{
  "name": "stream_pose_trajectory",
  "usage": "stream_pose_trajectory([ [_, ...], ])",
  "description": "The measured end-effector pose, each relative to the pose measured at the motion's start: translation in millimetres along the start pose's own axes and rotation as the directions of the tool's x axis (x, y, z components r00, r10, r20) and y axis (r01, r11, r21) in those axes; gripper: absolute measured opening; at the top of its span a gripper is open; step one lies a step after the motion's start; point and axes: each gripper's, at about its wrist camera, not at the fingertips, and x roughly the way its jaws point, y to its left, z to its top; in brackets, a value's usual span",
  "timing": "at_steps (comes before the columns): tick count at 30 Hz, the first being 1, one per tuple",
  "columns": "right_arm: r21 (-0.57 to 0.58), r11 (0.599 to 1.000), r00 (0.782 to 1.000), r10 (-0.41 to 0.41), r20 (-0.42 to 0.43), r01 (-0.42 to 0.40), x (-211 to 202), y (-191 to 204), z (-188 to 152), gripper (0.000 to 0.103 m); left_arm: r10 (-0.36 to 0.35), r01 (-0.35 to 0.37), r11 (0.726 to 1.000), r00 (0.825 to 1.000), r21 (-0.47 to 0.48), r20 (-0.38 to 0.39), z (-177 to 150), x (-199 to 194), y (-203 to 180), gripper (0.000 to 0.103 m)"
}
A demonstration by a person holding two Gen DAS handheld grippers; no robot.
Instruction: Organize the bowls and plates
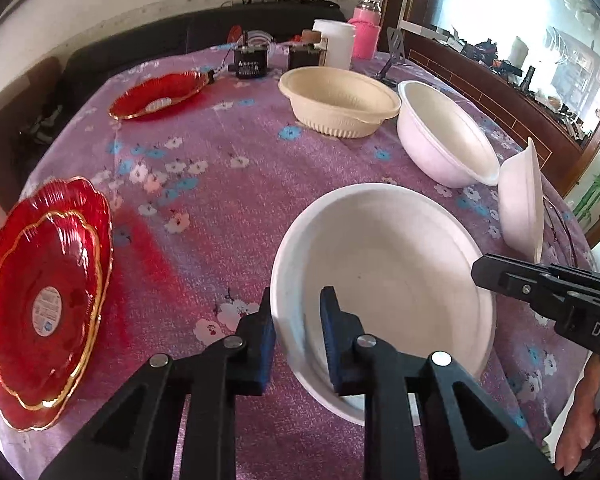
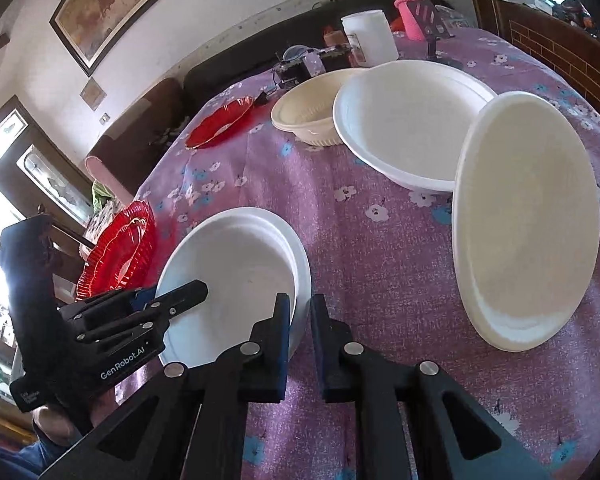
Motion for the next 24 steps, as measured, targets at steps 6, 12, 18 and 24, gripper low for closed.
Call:
stream_pose_trajectory([
  [6,-0.018,1.000,1.000,-0.021,0.005,0.021,1,3,-1,0.011,0.020,-0.020,1.000,1.000,0.011,0.019,-1,-2,-1,0.017],
  [12,-0.026,0.999,0.999,-0.026,0.018,0.027,-2,6,-2,0.011,0.040,-0.041,0.999,0.998,0.028,0.049,-2,-8,-4,0.017],
  [18,-0.032,0.999,0.999,-0.026,0.023,0.027,-4,9,-2,0.011,0.052,-0.054,0.998,0.997,0.028,0.063,-3,-12,-3,0.017],
  [24,-0.041,0.999,0.999,-0.022,0.041,0.023,-8,14,0,0.011,0.087,-0.091,0.995,0.991,0.037,0.100,-3,-20,-4,0.017],
])
